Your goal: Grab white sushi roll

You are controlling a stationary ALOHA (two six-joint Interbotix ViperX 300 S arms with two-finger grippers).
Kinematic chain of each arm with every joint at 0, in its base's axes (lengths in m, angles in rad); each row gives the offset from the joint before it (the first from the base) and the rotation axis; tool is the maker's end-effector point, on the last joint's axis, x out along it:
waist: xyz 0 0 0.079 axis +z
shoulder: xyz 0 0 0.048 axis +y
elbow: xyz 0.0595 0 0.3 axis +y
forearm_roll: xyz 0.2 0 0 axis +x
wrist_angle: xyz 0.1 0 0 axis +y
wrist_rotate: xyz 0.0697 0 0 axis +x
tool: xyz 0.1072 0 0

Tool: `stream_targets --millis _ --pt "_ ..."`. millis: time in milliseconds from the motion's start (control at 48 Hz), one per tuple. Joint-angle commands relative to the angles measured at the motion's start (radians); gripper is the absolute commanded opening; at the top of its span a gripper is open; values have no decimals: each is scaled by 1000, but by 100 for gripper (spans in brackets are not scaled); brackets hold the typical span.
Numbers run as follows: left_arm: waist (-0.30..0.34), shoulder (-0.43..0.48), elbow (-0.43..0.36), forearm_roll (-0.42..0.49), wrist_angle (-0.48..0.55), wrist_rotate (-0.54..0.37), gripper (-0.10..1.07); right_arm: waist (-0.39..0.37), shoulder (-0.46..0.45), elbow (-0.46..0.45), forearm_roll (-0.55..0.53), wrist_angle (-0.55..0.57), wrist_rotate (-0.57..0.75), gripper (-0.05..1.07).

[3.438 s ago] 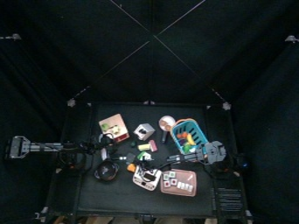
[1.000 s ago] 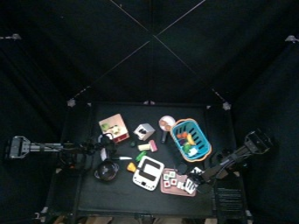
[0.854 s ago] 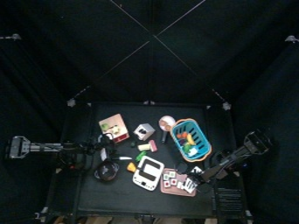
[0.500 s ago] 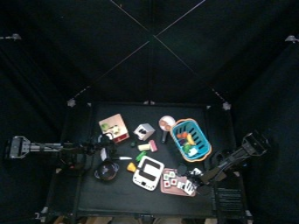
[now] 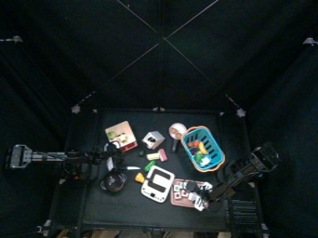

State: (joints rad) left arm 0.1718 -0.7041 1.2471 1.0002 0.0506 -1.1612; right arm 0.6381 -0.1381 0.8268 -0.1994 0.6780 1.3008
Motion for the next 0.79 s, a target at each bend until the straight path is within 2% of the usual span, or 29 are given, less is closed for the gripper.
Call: stream_targets --millis 0,208,521,771 --pt "3 2 -11 0 -3 2 82 3 2 -18 -6 -11 -2 94" --pt "3 2 -11 0 -3 2 82 3 32 -18 -28 -17 -2 90" --pt "3 2 -11 0 -3 2 82 -3 38 -17 -35 -11 -2 70" --pt "3 2 -11 0 -3 2 82 -5 -12 -38 -35 25 -2 67"
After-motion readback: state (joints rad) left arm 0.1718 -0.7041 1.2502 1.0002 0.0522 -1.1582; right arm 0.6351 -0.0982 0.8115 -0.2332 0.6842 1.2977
